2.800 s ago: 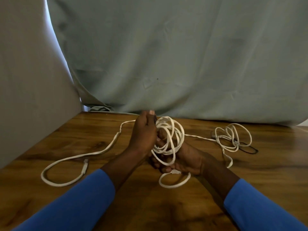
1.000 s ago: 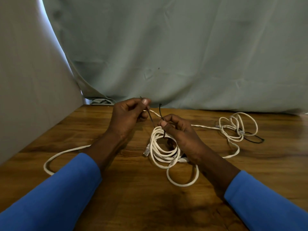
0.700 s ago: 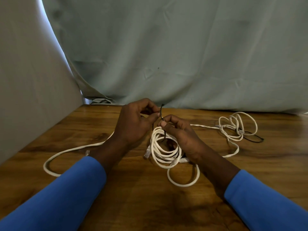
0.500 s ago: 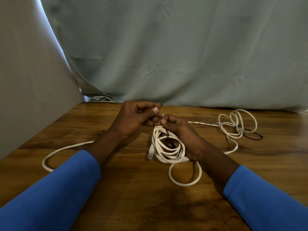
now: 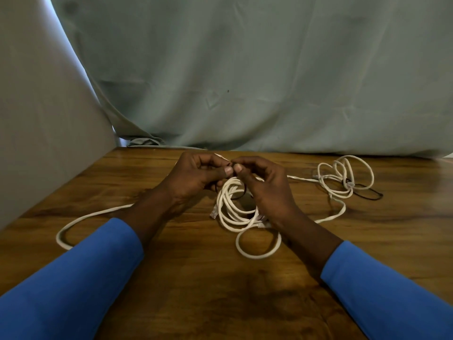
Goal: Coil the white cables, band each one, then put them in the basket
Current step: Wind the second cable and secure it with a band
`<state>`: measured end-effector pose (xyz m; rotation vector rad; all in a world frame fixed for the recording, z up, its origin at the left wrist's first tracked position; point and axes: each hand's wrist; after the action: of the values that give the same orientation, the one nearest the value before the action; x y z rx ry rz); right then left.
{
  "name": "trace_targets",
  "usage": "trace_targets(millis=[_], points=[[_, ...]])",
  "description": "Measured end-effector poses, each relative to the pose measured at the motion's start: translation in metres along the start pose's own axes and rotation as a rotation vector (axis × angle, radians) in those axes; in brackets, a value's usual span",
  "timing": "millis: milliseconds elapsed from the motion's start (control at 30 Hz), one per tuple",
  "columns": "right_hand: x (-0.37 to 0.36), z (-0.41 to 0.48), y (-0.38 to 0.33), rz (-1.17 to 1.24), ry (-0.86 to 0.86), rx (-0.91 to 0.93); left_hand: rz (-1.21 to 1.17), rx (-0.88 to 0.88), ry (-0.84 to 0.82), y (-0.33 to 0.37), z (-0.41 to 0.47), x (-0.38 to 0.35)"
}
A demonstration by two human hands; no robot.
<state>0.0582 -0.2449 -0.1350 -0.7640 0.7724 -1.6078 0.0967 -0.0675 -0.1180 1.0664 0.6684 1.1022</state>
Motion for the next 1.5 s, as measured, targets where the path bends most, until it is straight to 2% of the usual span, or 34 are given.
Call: trace_targets(millis=[267, 367, 467, 633, 833, 1100, 1233, 1367, 1500], points=[[0.001, 0.001, -0.003, 0.188, 0.068, -0.106, 0.008, -0.069, 0.124, -0.001, 0.000, -0.006], [0.000, 0.001, -0.006, 0.287, 0.065, -0.181, 0.088, -0.129, 0.196, -0.002, 0.000, -0.007], [-0.001, 0.000, -0.007, 0.291, 0.052, -0.210, 0.118, -0.182, 0.266, 0.002, 0.002, -0.008], [0.000, 0.000, -0.008, 0.309, 0.026, -0.226, 0.322, -0.325, 0.262, 0.001, 0.004, -0.006], [-0.001, 0.000, -0.008, 0.280, 0.023, -0.217, 0.367, -0.387, 0.303, 0.001, 0.005, -0.002], [-0.002, -0.002, -0.010, 0.256, 0.032, -0.192, 0.443, -0.419, 0.226, 0.003, 0.005, 0.001], [-0.002, -0.002, -0.011, 0.190, 0.054, -0.137, 0.439, -0.424, 0.242, 0.008, 0.003, 0.002], [-0.002, -0.003, -0.012, 0.155, 0.046, -0.100, 0.632, -0.534, 0.181, 0.012, 0.001, 0.006], [-0.002, -0.004, -0.012, 0.157, 0.062, -0.101, 0.679, -0.556, 0.115, 0.014, 0.002, 0.007]])
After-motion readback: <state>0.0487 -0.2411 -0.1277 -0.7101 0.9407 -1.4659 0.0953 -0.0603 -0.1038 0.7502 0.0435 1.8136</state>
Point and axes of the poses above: each hand's wrist, its own z-axis towards the middle knuckle, its own x-axis out of the back of the hand, y = z × x, and after that the axes turned 1 degree about z, right-handed
